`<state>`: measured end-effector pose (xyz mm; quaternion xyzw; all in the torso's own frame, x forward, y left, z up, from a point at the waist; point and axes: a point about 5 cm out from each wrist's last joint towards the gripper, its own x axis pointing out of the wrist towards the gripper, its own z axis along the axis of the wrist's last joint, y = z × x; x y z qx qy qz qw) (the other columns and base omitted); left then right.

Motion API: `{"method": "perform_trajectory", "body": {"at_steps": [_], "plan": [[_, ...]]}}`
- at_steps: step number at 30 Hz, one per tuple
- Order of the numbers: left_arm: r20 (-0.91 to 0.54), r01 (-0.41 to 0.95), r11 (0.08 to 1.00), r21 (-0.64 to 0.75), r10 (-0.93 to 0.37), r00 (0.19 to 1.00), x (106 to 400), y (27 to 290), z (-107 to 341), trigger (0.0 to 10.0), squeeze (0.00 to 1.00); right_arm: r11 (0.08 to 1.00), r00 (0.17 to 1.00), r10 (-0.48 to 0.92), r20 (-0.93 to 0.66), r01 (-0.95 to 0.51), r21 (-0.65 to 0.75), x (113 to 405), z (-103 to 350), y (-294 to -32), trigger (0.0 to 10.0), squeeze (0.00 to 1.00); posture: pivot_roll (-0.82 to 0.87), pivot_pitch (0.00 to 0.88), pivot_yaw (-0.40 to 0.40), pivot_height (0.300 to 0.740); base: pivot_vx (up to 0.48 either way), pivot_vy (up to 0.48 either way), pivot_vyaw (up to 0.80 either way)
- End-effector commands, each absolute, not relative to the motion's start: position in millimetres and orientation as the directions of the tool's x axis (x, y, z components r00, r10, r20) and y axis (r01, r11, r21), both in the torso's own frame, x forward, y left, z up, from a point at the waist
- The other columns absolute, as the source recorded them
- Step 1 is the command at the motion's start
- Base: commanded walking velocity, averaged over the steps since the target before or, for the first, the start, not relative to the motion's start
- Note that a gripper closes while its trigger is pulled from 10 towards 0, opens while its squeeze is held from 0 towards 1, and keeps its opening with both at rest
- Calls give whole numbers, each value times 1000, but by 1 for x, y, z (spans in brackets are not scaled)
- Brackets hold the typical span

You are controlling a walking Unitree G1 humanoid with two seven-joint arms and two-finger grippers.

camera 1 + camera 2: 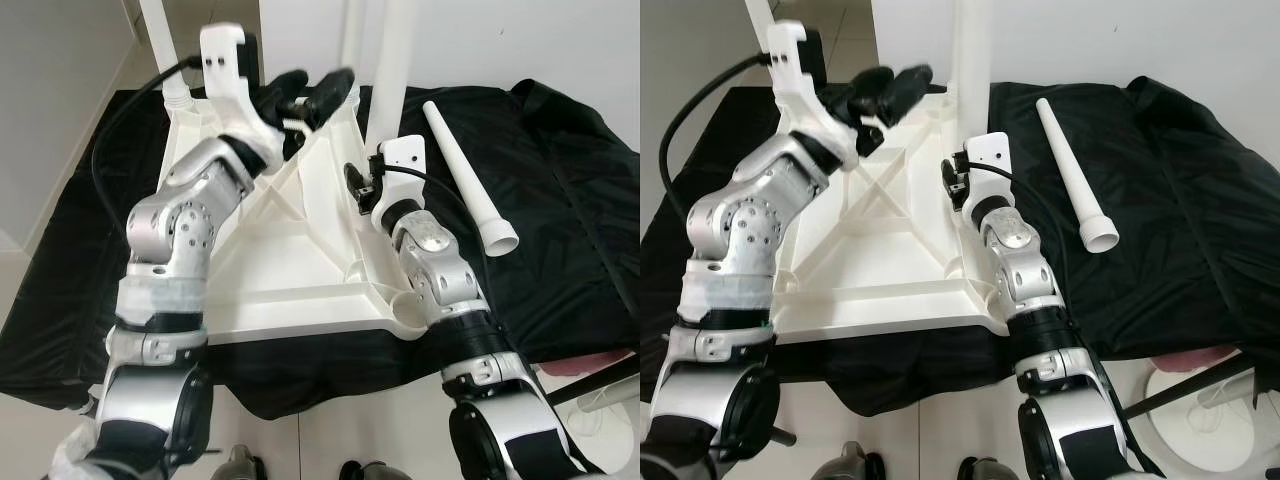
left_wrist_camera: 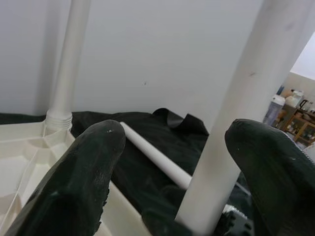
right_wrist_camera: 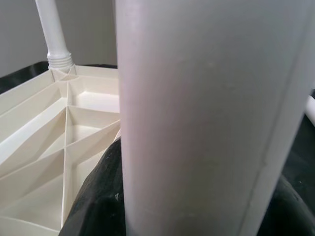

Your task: Building children table

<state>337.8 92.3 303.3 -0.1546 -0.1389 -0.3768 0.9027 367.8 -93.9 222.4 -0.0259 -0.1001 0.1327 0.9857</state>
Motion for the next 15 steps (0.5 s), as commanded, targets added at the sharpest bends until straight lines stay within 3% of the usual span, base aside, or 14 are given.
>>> {"method": "perform_trajectory", "body": {"at_steps": [1, 7, 10, 15], "plan": [[346, 728, 670, -144, -655, 671, 334, 91, 299, 10000, 0, 968, 943, 250, 219, -245, -51, 365, 227, -97, 10000, 0, -3, 104, -24, 740, 0, 0, 0], [286, 711, 694, -110, -663, 692, 331, 92, 282, 10000, 0, 973, 940, 224, 258, -229, -13, 359, 229, -105, 10000, 0, -14, 108, -32, 740, 0, 0, 0], [188, 696, 717, 24, -687, 702, 321, 87, 253, 10000, 0, 979, 944, 183, 273, -202, 42, 347, 222, -118, 10000, 0, -14, 110, -36, 740, 0, 0, 0], [146, 723, 687, 70, -724, 674, 310, 81, 239, 10000, 0, 980, 945, 173, 276, -193, 46, 338, 217, -123, 10000, 0, -12, 111, -38, 740, 0, 0, 0]]}}
